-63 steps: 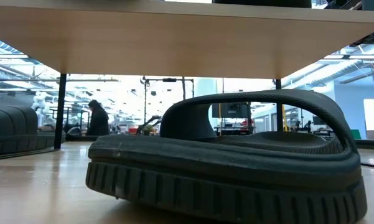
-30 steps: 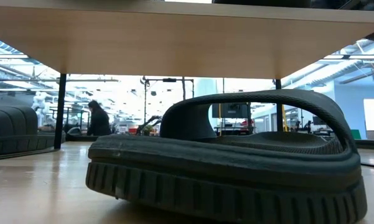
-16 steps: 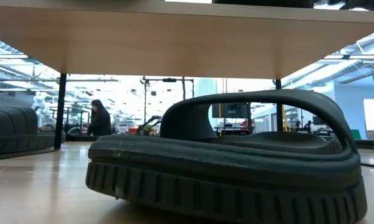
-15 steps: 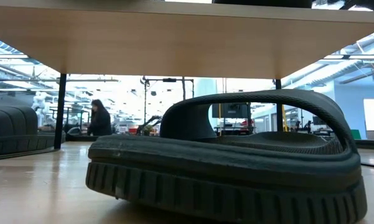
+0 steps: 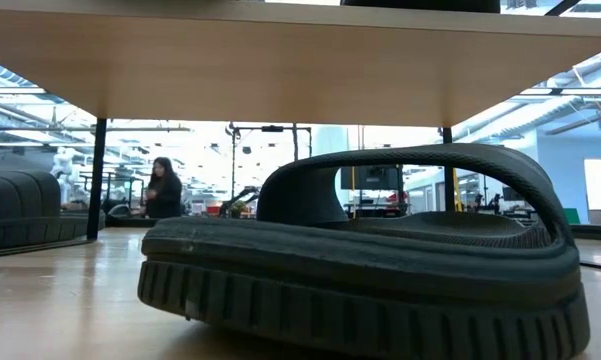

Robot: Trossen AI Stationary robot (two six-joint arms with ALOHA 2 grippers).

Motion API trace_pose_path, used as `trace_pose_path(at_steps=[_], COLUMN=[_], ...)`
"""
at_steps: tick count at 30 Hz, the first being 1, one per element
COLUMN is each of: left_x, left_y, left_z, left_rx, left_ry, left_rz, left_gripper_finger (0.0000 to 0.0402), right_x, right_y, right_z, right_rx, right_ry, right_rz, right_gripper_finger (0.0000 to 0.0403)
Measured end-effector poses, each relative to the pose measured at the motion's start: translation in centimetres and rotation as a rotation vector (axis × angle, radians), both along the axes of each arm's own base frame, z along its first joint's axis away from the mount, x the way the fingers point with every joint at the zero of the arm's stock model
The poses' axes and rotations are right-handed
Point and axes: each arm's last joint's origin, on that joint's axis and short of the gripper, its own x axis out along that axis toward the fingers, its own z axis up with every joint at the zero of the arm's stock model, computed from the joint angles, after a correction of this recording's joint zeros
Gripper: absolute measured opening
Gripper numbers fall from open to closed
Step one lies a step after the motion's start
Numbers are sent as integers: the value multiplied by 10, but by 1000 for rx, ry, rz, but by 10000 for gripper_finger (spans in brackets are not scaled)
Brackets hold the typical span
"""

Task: Pick and place slides into the shelf
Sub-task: Put the black slipper under the shelf

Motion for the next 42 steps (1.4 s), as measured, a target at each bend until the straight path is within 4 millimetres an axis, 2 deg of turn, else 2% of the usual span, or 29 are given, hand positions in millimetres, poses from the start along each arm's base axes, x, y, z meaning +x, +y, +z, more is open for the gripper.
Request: trace_pose_path(at_steps=[3,7,13,17,22,25,30,34,40,42], left_x=[0,0,0,0,0,0,0,0,0,0], left_y=[1,1,1,1,1,1,1,1,1,1], left_z=[0,1,1,1,-3,-5,-6,-7,-8,-8], left_rx=[-17,-63,-101,-128,-149,-142,-138,-126,-112,-114], left_ry=[-3,-14,-18,-20,12,37,47,52,61,62], left_rz=[26,28,27,30,29,31,32,33,34,34], left_gripper_finger=[17,17,17,17,17,17,17,17,17,17], right_x=[0,3,14,23,24,22,27,45,78,87], right_y=[36,70,99,113,132,149,179,182,172,170], right_z=[-4,-25,-62,-79,-97,-98,-98,-114,-147,-156], right_rx=[-41,-59,-30,26,22,-16,-147,-233,-145,-87], right_ry=[20,76,120,116,64,11,-67,-23,51,84], right_rz=[-19,-50,-67,-68,-31,-28,-161,-327,-457,-436], right_gripper_finger=[0,0,0,0,0,0,0,0,0,0])
